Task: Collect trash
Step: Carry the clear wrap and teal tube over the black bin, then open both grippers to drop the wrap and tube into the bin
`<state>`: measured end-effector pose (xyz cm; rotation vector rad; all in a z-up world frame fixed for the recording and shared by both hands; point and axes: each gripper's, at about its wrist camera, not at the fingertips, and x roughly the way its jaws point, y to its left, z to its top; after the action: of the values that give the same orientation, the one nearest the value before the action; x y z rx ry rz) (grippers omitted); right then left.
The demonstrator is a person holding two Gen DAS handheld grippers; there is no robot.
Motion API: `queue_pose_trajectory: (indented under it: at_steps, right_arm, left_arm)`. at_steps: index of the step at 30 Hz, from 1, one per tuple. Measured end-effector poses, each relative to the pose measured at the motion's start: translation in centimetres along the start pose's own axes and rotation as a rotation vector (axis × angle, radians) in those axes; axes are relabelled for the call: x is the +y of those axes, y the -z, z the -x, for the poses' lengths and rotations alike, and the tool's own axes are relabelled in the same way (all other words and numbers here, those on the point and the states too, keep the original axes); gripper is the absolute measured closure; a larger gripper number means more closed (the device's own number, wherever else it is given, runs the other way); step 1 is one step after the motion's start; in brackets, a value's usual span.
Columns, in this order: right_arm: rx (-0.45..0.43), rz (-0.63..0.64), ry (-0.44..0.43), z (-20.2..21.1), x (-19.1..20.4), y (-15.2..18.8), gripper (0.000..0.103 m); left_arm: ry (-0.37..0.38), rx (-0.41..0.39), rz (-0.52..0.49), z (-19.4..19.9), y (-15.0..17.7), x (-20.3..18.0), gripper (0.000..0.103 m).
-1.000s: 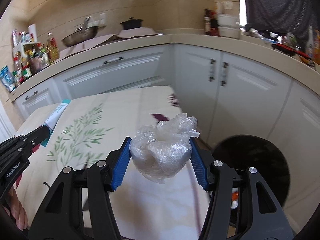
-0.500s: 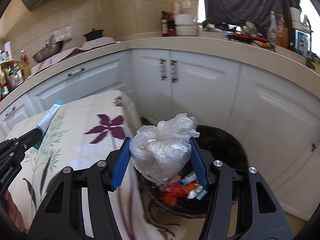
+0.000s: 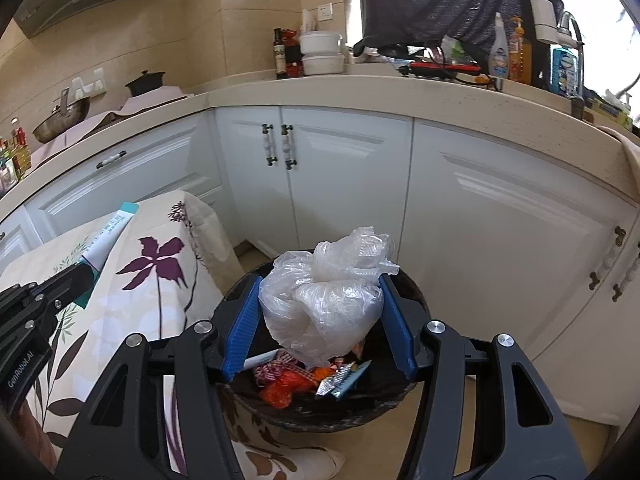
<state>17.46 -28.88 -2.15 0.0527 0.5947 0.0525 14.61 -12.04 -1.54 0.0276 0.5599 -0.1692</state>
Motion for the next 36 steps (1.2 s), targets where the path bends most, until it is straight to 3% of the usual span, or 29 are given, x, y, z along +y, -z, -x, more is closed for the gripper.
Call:
queue_pose_trajectory:
  at_steps: [14, 36]
  right_arm:
    - [0.018, -0.03, 0.02, -2.3, -2.1, 0.4, 0.048]
    - [0.044, -0.039, 0.053, -6.0, -2.1, 0.8, 0.048]
  left_arm:
    - [0.024, 0.033, -0.031, -3.0, 0.0, -2.1, 0.096]
    - [0.042, 0.066, -0.031, -7.6, -0.1, -3.1, 0.095]
